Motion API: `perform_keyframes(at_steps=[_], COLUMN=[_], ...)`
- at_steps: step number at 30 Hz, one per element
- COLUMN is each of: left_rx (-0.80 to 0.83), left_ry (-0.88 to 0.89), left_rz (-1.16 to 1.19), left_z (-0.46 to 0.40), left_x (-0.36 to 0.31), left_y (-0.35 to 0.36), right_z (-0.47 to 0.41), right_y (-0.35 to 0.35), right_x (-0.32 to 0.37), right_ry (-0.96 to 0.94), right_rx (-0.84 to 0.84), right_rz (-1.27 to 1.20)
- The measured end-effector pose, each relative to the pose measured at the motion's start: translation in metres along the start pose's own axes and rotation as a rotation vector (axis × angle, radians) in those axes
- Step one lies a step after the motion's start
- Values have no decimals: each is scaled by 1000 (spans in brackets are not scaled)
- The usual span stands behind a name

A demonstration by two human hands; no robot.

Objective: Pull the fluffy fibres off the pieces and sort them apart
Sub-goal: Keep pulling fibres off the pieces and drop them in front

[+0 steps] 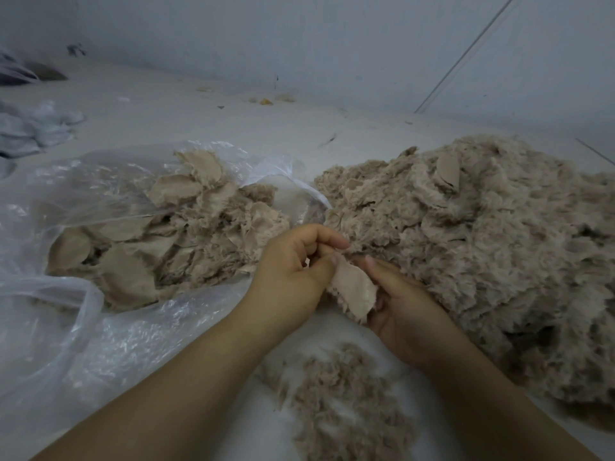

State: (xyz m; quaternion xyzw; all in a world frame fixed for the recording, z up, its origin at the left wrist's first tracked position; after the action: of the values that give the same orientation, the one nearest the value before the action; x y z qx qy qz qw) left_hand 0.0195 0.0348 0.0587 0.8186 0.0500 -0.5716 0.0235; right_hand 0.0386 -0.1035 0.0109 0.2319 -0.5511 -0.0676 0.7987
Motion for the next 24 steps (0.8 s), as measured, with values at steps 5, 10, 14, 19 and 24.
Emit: perform_keyframes(at_steps=[5, 10, 14, 19, 24], left_rx=[-84, -60, 9, -55, -3], left_ry=[7, -60, -86, -113, -114], left_rz=[113, 85, 87, 66, 62], left_z=[-1, -1, 0, 0, -1], left_x=[-4, 0, 2, 4, -1], left_y=[-7, -5, 0, -4, -4], right_z=[-2, -1, 2, 2, 0], right_y=[-1, -2, 2, -1, -3], right_x=[-1, 0, 3, 0, -1], right_ry=[8, -14, -89, -73, -70], right_rx=[-55, -9, 98, 53, 44], right_rz=[-36, -20, 92, 128, 126])
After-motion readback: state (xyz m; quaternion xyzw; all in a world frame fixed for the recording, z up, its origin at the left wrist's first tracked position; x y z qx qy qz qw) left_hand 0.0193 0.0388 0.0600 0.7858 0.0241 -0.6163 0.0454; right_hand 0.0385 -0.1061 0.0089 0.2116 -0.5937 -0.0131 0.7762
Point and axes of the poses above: each hand's wrist, its own z-axis away from the middle knuckle, its own y-axis out of the palm, x = y × z, the point moved 5 cm from there along -z, towards the middle knuckle, and after that the axes turned 4 degrees about -x, right-handed, at the moved point
